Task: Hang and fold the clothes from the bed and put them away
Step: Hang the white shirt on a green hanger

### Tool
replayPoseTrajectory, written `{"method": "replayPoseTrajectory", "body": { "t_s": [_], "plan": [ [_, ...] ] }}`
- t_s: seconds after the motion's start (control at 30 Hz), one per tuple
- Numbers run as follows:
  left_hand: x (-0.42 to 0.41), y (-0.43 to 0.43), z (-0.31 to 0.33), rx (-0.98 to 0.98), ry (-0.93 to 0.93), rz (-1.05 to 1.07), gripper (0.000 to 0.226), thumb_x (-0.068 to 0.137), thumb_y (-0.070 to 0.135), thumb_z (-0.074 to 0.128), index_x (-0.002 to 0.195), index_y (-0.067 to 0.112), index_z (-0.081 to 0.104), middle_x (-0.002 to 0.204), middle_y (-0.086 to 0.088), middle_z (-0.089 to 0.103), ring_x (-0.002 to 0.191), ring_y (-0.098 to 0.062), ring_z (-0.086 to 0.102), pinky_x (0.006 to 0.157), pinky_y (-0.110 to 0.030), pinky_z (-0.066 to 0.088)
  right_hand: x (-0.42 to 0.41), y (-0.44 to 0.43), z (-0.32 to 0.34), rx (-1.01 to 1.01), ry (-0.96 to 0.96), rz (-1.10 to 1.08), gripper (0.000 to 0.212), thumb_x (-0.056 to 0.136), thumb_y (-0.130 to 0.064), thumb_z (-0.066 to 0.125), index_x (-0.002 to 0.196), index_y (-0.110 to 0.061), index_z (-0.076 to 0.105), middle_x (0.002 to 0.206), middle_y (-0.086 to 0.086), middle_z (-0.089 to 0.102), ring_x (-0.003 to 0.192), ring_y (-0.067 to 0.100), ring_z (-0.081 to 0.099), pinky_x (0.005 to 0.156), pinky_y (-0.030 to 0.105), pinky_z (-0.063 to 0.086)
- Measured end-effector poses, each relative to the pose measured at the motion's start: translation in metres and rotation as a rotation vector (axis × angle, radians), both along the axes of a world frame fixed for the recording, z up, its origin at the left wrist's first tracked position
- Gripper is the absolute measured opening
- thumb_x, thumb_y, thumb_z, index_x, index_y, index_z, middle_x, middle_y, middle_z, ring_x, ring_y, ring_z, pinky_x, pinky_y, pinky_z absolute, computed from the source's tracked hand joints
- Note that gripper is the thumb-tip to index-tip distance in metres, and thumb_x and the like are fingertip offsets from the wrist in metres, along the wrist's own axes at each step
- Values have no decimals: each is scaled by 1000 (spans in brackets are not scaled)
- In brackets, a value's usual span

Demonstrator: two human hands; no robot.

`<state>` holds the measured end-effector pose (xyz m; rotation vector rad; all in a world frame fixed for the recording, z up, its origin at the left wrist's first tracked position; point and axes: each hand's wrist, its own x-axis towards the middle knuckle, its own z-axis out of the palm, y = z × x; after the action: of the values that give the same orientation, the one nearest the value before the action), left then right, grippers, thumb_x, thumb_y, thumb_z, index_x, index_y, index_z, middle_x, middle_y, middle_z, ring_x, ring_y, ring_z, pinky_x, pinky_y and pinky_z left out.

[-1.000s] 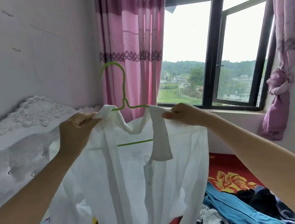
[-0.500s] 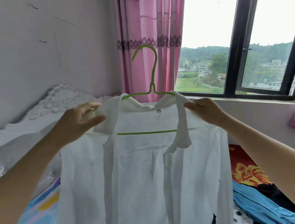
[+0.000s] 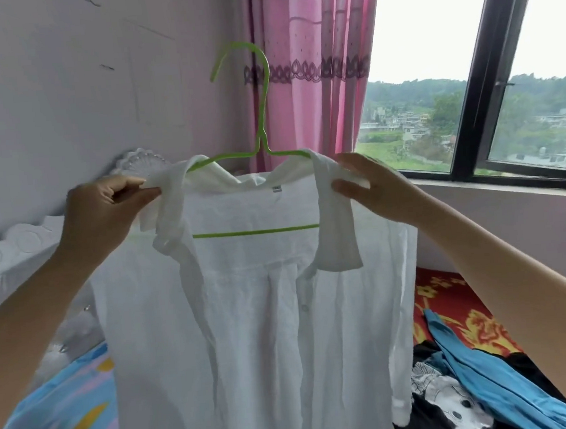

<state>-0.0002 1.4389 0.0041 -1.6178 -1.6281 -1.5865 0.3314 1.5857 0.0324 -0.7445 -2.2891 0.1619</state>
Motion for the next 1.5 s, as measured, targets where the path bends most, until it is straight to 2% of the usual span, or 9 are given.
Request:
{"method": "replayPoseTrajectory", "body": {
  "t_s": [0.13,0.2,0.3,0.63,0.77,0.87,1.0,1.23,1.5],
  "plan": [
    [-11,-25,2,0,11,4,17,82,14,72,76,28,66,63,36,59,57,14,50,57,-2,33,-38,-21,21,43,-55,113,40,94,-33,51,130,-14,50,106,3,61,94,13,57,80,28,45],
    [-15,-39,1,-17,-2,-14,35,80,13,73,66,44,64,64,35,60,59,15,51,59,-2,34,-57,-29,28,-8,-87,149,20,95,-30,50,91,-14,62,66,-8,53,55,-3,46,54,16,37],
    [-31,-77,-5,-44,-59,32,38,78,14,74,62,47,65,63,36,60,58,16,52,57,2,33,-96,-45,29,-187,-86,249,40,97,-28,48,59,-16,41,42,-13,31,37,0,28,40,14,22],
    [-89,-284,-40,-255,-316,213,17,82,-1,65,87,14,72,82,11,70,70,12,60,69,-1,43,-232,-151,-16,-230,-106,579,48,85,-31,65,53,-15,34,43,-12,27,39,5,27,41,17,21],
    [-84,-375,-49,-333,-393,292,36,80,2,68,101,32,68,92,19,71,86,9,61,75,0,43,-283,-213,-29,-258,-117,711,53,83,-31,68,50,-18,28,38,-10,25,37,6,27,38,16,22],
    [-65,-450,-53,-309,-279,488,38,80,5,68,95,40,66,90,35,65,87,17,59,74,3,39,-324,-270,-38,-289,-146,859,53,84,-28,68,50,-18,28,38,-11,23,37,6,26,38,15,21],
    [-45,-533,-61,-240,-109,822,38,78,-5,70,101,24,66,78,5,63,78,-8,59,67,-12,43,-364,-349,-49,-277,-187,1071,52,85,-29,66,49,-20,28,41,-12,23,40,6,26,41,17,20],
    [-12,-642,-83,-345,-5,1257,5,77,6,73,82,5,72,73,-2,61,73,-23,57,64,-36,46,-413,-473,-60,-359,-375,1404,57,84,-38,63,48,-22,22,48,-11,17,45,7,17,42,16,16],
    [-8,-745,-116,-270,-271,1607,32,85,8,66,116,10,65,104,-5,56,97,-25,49,83,-39,41,-480,-563,-78,-713,-491,1434,48,80,-45,66,57,-5,51,46,1,39,37,10,32,39,14,24]
  ]
}}
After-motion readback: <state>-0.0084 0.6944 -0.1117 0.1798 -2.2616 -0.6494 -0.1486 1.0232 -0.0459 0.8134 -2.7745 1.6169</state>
